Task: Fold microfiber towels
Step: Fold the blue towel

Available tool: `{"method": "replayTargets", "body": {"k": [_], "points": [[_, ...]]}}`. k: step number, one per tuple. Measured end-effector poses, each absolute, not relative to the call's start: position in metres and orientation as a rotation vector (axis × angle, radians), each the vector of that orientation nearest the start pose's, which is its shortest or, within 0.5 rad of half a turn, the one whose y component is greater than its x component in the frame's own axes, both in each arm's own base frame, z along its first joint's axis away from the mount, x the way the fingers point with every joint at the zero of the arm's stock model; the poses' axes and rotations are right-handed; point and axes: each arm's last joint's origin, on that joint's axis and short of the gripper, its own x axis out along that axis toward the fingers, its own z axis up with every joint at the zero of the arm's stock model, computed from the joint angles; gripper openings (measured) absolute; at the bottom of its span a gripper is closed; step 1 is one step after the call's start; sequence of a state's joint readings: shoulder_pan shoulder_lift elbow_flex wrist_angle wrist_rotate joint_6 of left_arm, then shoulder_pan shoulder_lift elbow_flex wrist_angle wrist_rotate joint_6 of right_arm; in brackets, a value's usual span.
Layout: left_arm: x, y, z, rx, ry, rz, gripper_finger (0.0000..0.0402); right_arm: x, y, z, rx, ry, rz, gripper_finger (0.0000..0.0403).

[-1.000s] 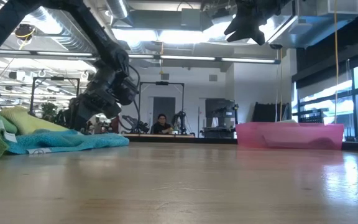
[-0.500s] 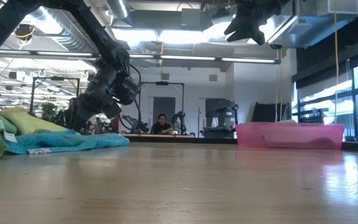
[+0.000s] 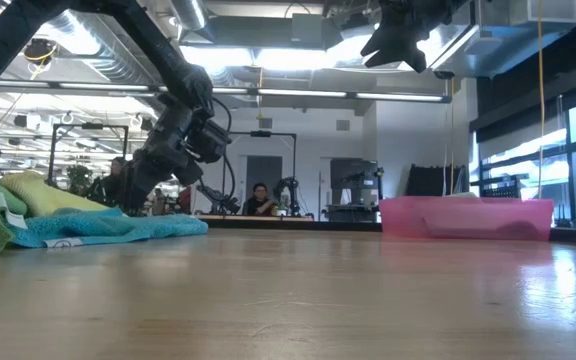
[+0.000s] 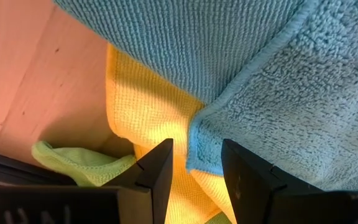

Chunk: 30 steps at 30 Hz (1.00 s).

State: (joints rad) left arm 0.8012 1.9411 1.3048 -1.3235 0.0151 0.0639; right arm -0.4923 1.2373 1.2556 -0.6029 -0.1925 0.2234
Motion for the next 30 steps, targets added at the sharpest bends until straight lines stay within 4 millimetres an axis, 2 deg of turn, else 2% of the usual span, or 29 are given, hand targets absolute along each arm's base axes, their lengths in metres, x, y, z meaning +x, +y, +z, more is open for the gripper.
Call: {"method": "replayTargets", "body": {"k": [15,30], "points": [[0.21,0.217,0.157,-0.792,1.895,0.449,0.0128,0.23,-0.117,0.364,0.414,0.521,-0.353,0.0129],[0.219,0.21,0.156,-0.77,1.889,0.434,0.0128,0.234,-0.119,0.36,0.401,0.54,-0.349,0.0129]]}}
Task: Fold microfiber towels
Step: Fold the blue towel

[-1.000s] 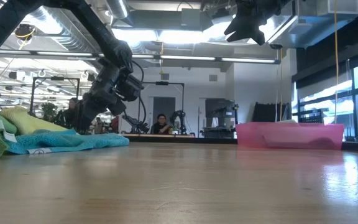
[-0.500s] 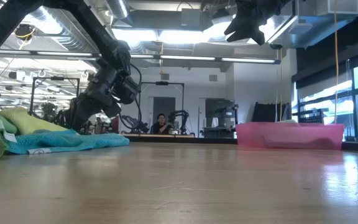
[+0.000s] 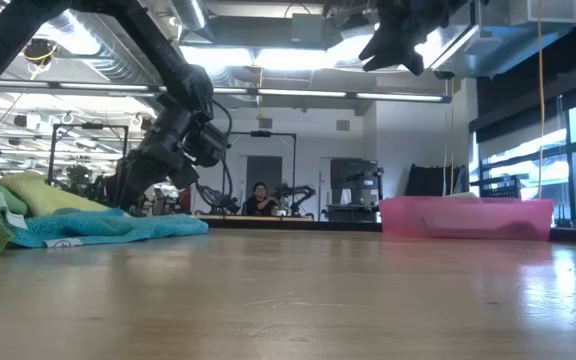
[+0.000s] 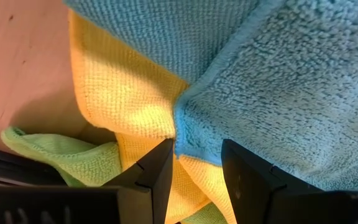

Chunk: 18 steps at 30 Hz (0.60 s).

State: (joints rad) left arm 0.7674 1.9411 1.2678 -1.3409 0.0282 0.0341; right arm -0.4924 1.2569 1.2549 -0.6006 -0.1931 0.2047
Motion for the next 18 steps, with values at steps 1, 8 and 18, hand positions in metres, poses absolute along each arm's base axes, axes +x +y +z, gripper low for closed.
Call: {"method": "replayTargets", "body": {"k": [1,8,18], "points": [[0.2193,0.2092,0.1564,-0.767,1.889,0.432,0.0128,0.2347,-0.1196,0.3589,0.403,0.543,-0.349,0.0129],[0.2194,0.2097,0.1562,-0.765,1.885,0.433,0.0128,0.2367,-0.1204,0.3572,0.408,0.548,-0.34,0.0129],[0.2181,0.2122,0.1558,-0.733,1.885,0.417,0.0084,0.2369,-0.1204,0.3569,0.41,0.549,-0.34,0.0129]]}}
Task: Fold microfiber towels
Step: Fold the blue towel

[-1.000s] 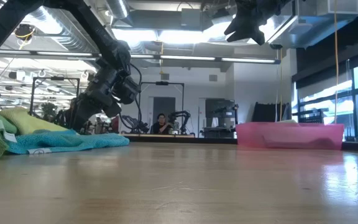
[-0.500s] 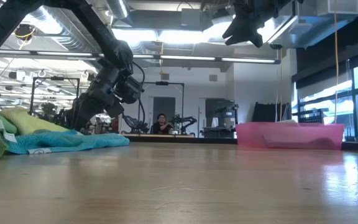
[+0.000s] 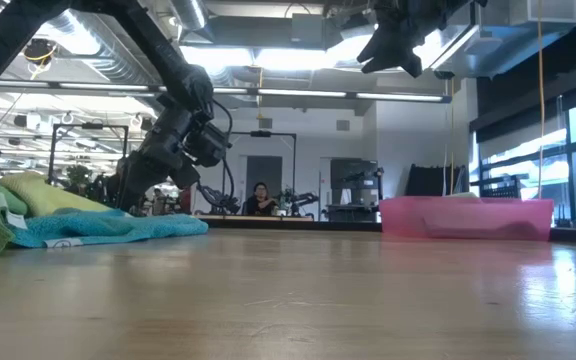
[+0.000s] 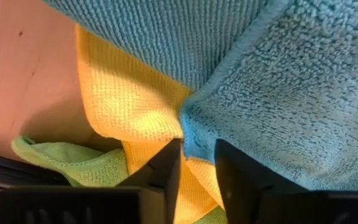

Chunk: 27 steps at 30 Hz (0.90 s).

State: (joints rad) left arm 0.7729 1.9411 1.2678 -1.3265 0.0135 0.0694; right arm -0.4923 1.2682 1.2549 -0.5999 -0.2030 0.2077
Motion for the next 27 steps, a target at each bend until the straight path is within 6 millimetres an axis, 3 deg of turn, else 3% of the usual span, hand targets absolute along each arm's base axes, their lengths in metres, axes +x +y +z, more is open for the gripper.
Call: {"method": "replayTargets", "body": {"k": [5,14,21,27], "points": [[0.218,0.212,0.156,-0.731,1.882,0.399,0.0013,0.237,-0.12,0.357,0.409,0.549,-0.341,0.0129],[0.226,0.213,0.174,-0.708,1.877,0.347,0.0001,0.237,-0.121,0.358,0.403,0.542,-0.339,0.0129],[0.242,0.205,0.224,-0.663,1.7,0.344,0.0,0.238,-0.121,0.359,0.391,0.53,-0.336,0.0129],[0.253,0.176,0.29,-0.597,1.508,0.306,0.0,0.241,-0.123,0.357,0.308,0.544,-0.311,0.0129]]}}
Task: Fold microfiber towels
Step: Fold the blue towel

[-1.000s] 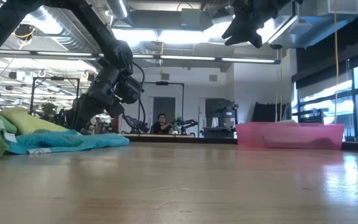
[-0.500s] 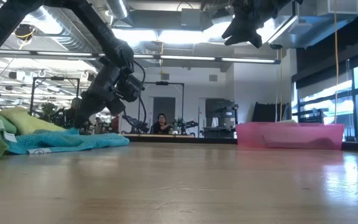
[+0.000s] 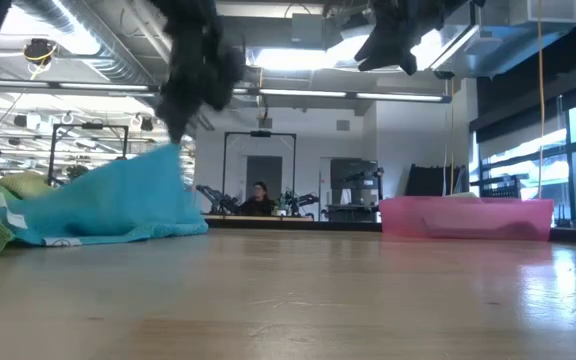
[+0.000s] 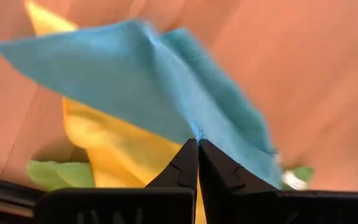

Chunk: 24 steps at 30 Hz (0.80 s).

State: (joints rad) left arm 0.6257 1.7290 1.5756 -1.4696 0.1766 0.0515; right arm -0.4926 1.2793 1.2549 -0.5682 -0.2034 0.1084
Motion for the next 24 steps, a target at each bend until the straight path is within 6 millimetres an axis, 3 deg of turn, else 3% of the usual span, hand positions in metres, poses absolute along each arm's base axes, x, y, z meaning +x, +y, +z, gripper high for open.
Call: {"method": "replayTargets", "body": {"k": [6,10,18,24], "points": [[0.256,0.136,0.373,-0.49,1.256,0.288,0.0,0.261,-0.129,0.342,0.145,0.571,-0.145,0.0129],[0.255,0.109,0.416,-0.434,1.108,0.242,0.0,0.286,-0.13,0.335,-0.053,0.492,-0.021,0.0129],[0.252,0.072,0.46,-0.44,0.97,0.112,0.0,0.333,-0.13,0.347,-0.253,0.172,0.07,0.0143],[0.244,0.059,0.482,-0.438,0.884,-0.024,0.0,0.362,-0.123,0.347,-0.221,0.134,0.207,0.0191]]}}
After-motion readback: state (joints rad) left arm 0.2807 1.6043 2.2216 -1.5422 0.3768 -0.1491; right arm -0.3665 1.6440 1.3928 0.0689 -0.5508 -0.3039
